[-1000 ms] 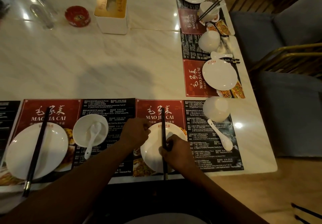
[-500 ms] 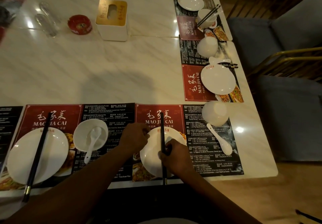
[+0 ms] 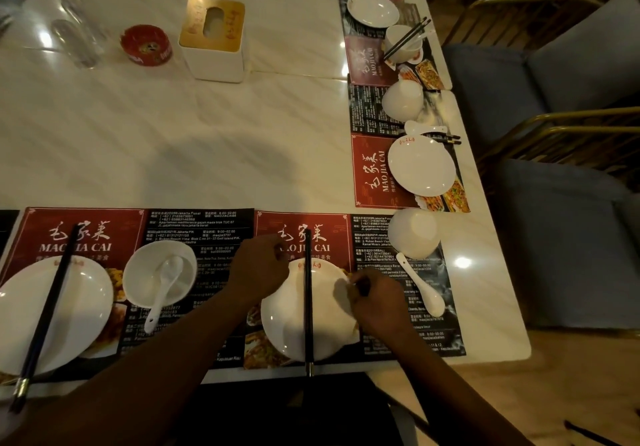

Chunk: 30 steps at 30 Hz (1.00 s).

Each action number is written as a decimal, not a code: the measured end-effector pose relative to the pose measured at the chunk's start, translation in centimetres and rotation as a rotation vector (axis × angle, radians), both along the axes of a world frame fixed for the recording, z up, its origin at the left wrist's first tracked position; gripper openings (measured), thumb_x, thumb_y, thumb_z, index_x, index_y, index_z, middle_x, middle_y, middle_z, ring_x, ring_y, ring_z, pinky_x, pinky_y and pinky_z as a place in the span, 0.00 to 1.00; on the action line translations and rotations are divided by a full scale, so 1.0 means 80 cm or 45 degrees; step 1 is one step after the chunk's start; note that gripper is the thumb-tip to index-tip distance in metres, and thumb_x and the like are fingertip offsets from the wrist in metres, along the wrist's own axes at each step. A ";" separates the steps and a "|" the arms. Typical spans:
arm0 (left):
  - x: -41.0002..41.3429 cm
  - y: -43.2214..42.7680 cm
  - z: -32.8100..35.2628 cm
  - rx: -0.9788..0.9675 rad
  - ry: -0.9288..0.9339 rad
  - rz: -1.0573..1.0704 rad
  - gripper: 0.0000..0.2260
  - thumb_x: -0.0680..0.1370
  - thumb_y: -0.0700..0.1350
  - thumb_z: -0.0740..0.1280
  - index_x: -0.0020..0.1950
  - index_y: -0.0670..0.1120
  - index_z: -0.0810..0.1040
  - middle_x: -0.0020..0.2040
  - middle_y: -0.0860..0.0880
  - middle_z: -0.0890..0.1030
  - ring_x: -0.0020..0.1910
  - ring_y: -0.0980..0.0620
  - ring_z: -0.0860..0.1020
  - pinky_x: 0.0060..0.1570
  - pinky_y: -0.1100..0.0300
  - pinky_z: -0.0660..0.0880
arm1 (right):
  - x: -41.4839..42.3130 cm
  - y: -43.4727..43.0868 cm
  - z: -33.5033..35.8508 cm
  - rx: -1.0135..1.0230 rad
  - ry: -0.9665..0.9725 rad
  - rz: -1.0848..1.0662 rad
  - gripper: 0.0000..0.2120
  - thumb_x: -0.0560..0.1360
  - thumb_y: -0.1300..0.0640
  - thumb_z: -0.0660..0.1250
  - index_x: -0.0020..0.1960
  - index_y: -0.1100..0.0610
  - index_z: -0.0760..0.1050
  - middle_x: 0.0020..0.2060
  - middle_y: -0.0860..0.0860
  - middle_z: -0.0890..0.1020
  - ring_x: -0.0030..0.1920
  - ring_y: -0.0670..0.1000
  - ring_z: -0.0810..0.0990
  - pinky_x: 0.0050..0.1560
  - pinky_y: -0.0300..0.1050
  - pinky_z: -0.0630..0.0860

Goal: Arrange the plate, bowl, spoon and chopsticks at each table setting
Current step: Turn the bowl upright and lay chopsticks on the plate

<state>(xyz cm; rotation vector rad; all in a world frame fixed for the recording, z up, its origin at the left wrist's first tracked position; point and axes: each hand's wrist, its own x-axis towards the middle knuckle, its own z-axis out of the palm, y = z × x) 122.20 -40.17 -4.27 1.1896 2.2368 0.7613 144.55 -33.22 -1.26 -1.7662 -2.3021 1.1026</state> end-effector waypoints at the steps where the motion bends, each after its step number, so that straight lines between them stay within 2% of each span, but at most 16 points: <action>1: 0.003 0.006 0.002 0.020 -0.002 0.010 0.04 0.76 0.42 0.71 0.50 0.46 0.83 0.45 0.50 0.84 0.42 0.54 0.81 0.47 0.58 0.80 | 0.011 0.012 0.003 0.027 -0.012 -0.033 0.09 0.74 0.52 0.72 0.41 0.42 0.73 0.34 0.35 0.76 0.36 0.34 0.76 0.34 0.25 0.65; 3: 0.010 0.019 0.008 0.057 -0.017 0.020 0.04 0.76 0.41 0.70 0.50 0.46 0.83 0.45 0.50 0.84 0.43 0.53 0.81 0.47 0.57 0.80 | 0.034 0.036 0.011 0.089 -0.021 -0.118 0.07 0.73 0.55 0.72 0.44 0.45 0.76 0.37 0.38 0.79 0.40 0.39 0.80 0.39 0.29 0.68; 5: 0.019 0.035 0.015 0.099 -0.025 0.010 0.03 0.77 0.41 0.69 0.48 0.47 0.83 0.44 0.51 0.83 0.42 0.54 0.80 0.45 0.56 0.80 | 0.056 0.060 0.018 0.183 -0.052 -0.174 0.04 0.74 0.56 0.72 0.47 0.49 0.78 0.40 0.45 0.83 0.44 0.48 0.82 0.43 0.35 0.71; 8: 0.040 0.059 0.024 0.163 -0.042 -0.024 0.04 0.77 0.40 0.68 0.48 0.46 0.83 0.43 0.50 0.83 0.41 0.54 0.80 0.45 0.59 0.78 | 0.090 0.097 0.021 0.329 -0.094 -0.227 0.07 0.73 0.53 0.73 0.49 0.50 0.77 0.44 0.51 0.84 0.46 0.53 0.82 0.46 0.39 0.72; 11: 0.068 0.084 0.028 0.194 -0.071 -0.075 0.04 0.77 0.39 0.67 0.49 0.45 0.82 0.43 0.49 0.82 0.41 0.52 0.79 0.46 0.56 0.78 | 0.118 0.134 0.016 0.388 -0.083 -0.207 0.19 0.70 0.55 0.76 0.58 0.54 0.76 0.51 0.54 0.80 0.50 0.55 0.81 0.46 0.42 0.72; 14: 0.097 0.112 0.029 0.243 -0.087 -0.134 0.05 0.78 0.42 0.67 0.50 0.48 0.82 0.42 0.55 0.80 0.40 0.57 0.77 0.46 0.58 0.77 | 0.133 0.169 0.008 0.342 -0.011 -0.055 0.34 0.66 0.49 0.79 0.67 0.48 0.67 0.61 0.52 0.74 0.60 0.51 0.74 0.54 0.47 0.74; 16: 0.117 0.130 0.028 0.222 -0.100 -0.199 0.09 0.77 0.46 0.68 0.56 0.50 0.82 0.47 0.55 0.82 0.45 0.59 0.77 0.49 0.62 0.74 | 0.137 0.193 0.000 0.253 0.029 0.133 0.43 0.63 0.45 0.81 0.71 0.44 0.61 0.67 0.50 0.69 0.65 0.49 0.69 0.60 0.50 0.73; 19: 0.143 0.155 0.022 0.099 -0.080 -0.189 0.16 0.76 0.44 0.69 0.64 0.51 0.79 0.57 0.50 0.82 0.55 0.53 0.78 0.57 0.59 0.74 | 0.135 0.226 -0.014 0.114 0.054 0.421 0.52 0.61 0.41 0.80 0.77 0.49 0.57 0.74 0.52 0.63 0.72 0.54 0.65 0.67 0.55 0.73; 22: 0.168 0.169 0.024 0.081 -0.091 -0.176 0.16 0.77 0.44 0.69 0.64 0.54 0.79 0.59 0.53 0.81 0.59 0.54 0.78 0.61 0.54 0.76 | 0.131 0.242 -0.026 0.057 0.148 0.498 0.53 0.60 0.41 0.80 0.78 0.50 0.57 0.73 0.52 0.66 0.72 0.54 0.67 0.69 0.55 0.71; 24: 0.182 0.174 0.022 0.013 -0.018 -0.211 0.21 0.76 0.41 0.69 0.68 0.55 0.75 0.65 0.53 0.78 0.64 0.53 0.76 0.64 0.53 0.74 | 0.128 0.250 -0.029 0.034 0.132 0.489 0.53 0.60 0.39 0.80 0.77 0.47 0.57 0.74 0.49 0.66 0.72 0.52 0.67 0.71 0.51 0.68; 26: 0.192 0.175 0.016 -0.079 0.055 -0.198 0.29 0.75 0.37 0.69 0.73 0.56 0.69 0.71 0.53 0.73 0.68 0.51 0.72 0.66 0.58 0.70 | 0.128 0.260 -0.029 0.010 0.117 0.539 0.53 0.61 0.37 0.79 0.78 0.47 0.56 0.76 0.48 0.64 0.75 0.52 0.64 0.72 0.50 0.65; 27: 0.196 0.174 0.014 -0.101 0.077 -0.188 0.32 0.74 0.37 0.69 0.75 0.57 0.66 0.73 0.54 0.71 0.69 0.51 0.72 0.64 0.61 0.68 | 0.128 0.265 -0.026 -0.003 0.146 0.569 0.54 0.61 0.37 0.79 0.78 0.48 0.56 0.76 0.48 0.64 0.75 0.52 0.63 0.73 0.50 0.64; 30: 0.198 0.173 0.020 -0.059 0.101 -0.213 0.37 0.74 0.39 0.71 0.78 0.58 0.60 0.76 0.54 0.66 0.69 0.51 0.72 0.61 0.65 0.70 | 0.118 0.276 -0.004 -0.132 0.333 0.513 0.49 0.61 0.36 0.79 0.75 0.45 0.59 0.70 0.43 0.70 0.68 0.48 0.70 0.66 0.50 0.74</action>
